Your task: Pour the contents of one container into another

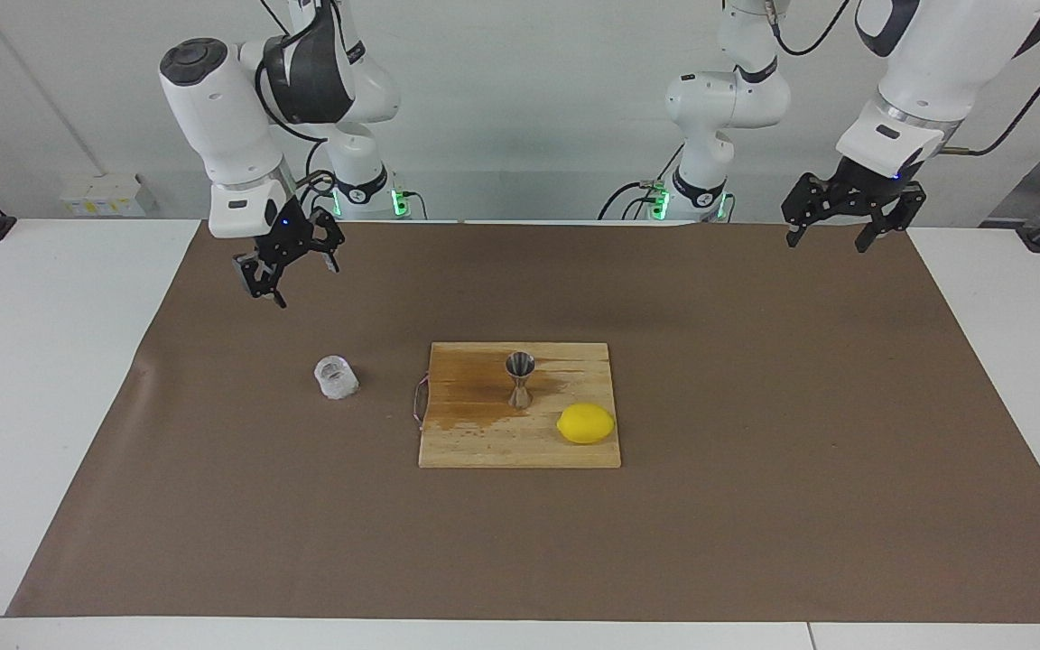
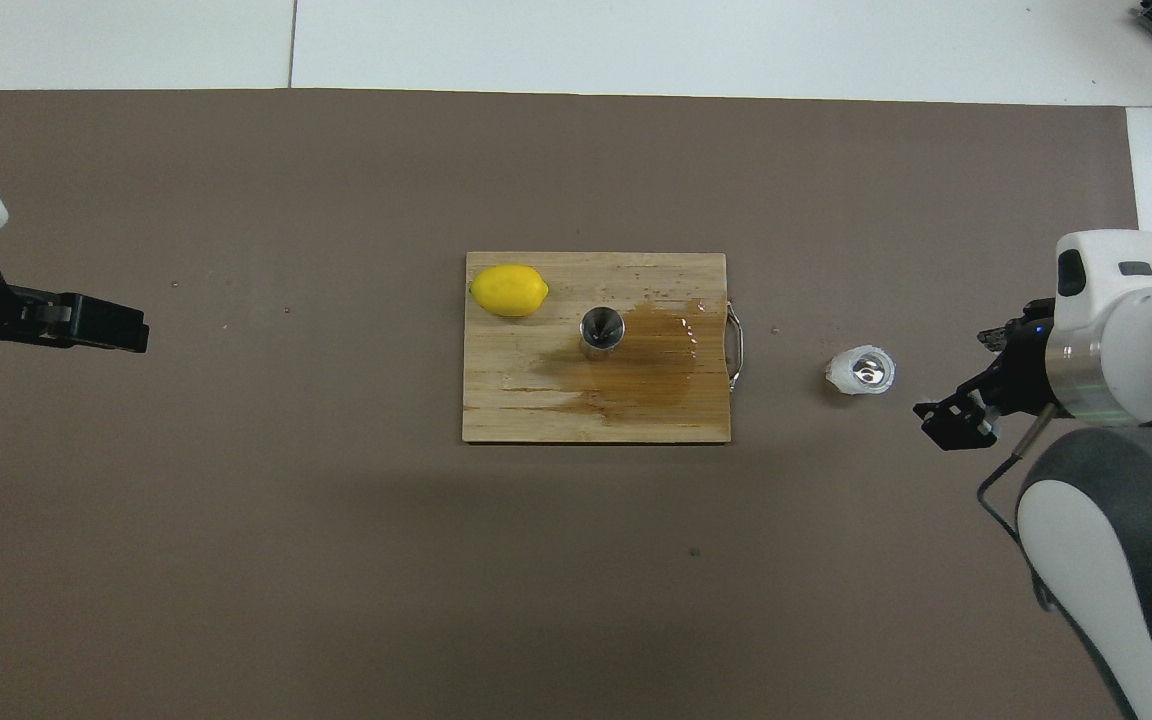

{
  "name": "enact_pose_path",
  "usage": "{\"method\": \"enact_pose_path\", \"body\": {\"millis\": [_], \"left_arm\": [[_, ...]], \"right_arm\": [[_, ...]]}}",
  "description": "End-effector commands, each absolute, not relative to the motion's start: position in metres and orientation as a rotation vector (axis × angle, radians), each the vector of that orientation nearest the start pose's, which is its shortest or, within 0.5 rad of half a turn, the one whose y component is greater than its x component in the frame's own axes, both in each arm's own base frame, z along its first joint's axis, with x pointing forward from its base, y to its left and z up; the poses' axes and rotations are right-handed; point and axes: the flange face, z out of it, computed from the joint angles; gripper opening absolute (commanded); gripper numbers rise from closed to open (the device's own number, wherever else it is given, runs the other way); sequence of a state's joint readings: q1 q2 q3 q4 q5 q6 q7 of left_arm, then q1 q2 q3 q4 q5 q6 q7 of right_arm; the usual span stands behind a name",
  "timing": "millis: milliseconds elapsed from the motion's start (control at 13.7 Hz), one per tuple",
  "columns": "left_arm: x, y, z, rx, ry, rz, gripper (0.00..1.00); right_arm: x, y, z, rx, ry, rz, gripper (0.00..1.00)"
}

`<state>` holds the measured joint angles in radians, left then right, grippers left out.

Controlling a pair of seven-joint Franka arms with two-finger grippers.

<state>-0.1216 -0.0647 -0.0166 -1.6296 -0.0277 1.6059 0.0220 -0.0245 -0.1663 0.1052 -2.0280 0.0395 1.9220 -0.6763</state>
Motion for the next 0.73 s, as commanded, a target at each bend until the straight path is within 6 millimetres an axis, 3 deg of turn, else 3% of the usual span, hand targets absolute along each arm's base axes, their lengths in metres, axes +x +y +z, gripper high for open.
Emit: {"method": "enact_pose_path", "body": {"millis": [0,218,364,509,655], "left_arm": [[0.535,-0.105,0.631,-3.165,0.324,-0.095,1.0],[0.533,-0.113,0.629,-3.163,0.351,-0.085,1.0],[0.532,-0.107,0.627,-3.163,0.339,-0.066,1.0],[0.534,-0.084,0.63,-3.168,0.279,-0.06,1.0],[0.535,-0.068,0.633,-3.169,0.238,-0.049,1.0]], "right_arm": [[0.511,0.055,0.562,-3.089,-0.815,-0.006,1.0],[0.51,0.051,0.592,-3.157,-0.306,0.04,1.0],[0.511,0.048,0.602,-3.167,-0.01,0.063,1.0],[0.51,0.029,0.609,-3.089,0.101,0.065,1.0],[0.505,0.024,0.615,-3.082,0.113,0.105,1.0]]}}
